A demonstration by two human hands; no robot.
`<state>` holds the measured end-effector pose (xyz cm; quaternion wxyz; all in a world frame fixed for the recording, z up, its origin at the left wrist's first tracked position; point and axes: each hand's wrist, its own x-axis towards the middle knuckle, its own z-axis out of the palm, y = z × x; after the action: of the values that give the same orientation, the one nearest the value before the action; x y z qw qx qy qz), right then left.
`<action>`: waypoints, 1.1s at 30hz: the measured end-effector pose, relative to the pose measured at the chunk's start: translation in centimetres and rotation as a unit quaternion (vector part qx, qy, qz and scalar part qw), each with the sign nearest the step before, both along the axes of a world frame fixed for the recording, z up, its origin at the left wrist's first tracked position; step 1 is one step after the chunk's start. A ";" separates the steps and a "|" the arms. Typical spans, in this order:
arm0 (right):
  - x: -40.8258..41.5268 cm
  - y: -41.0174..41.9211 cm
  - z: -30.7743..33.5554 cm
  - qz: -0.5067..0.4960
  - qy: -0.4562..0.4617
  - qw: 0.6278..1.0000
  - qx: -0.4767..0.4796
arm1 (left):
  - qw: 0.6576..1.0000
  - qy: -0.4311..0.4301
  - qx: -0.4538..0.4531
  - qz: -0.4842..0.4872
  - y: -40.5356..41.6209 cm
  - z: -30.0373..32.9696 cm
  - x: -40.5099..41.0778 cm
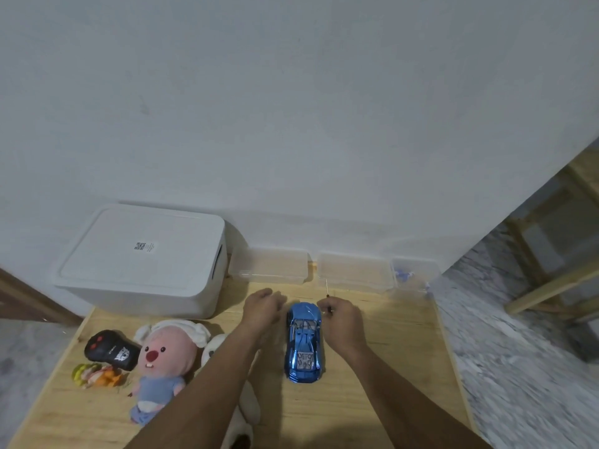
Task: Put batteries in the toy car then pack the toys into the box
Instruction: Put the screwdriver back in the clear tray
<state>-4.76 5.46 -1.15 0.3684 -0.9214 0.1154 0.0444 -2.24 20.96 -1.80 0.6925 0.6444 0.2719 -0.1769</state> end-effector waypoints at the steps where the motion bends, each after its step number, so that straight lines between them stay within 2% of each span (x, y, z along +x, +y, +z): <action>1: 0.4 0.1 0.2 0.012 -0.007 1.000 0.005 | 0.998 0.013 -0.054 0.014 0.2 0.3 0.6; 5: 2.3 0.8 0.6 0.055 0.025 0.997 0.041 | 0.972 0.036 -0.217 0.082 0.8 1.7 2.4; 10: 4.9 1.9 0.9 0.086 0.075 0.990 0.080 | 0.945 0.049 -0.283 0.158 1.4 1.9 3.4; 17: 6.6 2.2 0.5 0.141 0.100 0.985 0.012 | 0.934 0.048 -0.305 0.181 1.6 2.3 4.0; 21: 6.5 2.2 0.0 0.135 0.086 0.987 0.018 | 0.929 0.042 -0.320 0.184 1.6 2.3 4.2; 25: 6.1 2.1 -0.3 0.082 0.034 0.995 0.049 | 0.938 0.040 -0.302 0.168 1.4 2.5 4.2; 27: 5.8 2.0 -0.4 0.090 0.020 0.995 0.048 | 0.945 0.035 -0.288 0.154 1.4 2.6 4.2; 30: 5.3 1.8 -0.4 0.116 0.020 0.992 0.042 | 0.955 0.026 -0.265 0.134 1.6 2.8 4.5; 33: 5.1 1.6 -0.4 0.088 0.040 0.995 0.038 | 0.960 0.025 -0.254 0.111 1.9 2.8 4.8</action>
<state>0.37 7.07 -1.57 0.3929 -0.9107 0.0472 0.1180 2.54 22.90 1.03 0.8417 0.4082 0.3050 -0.1786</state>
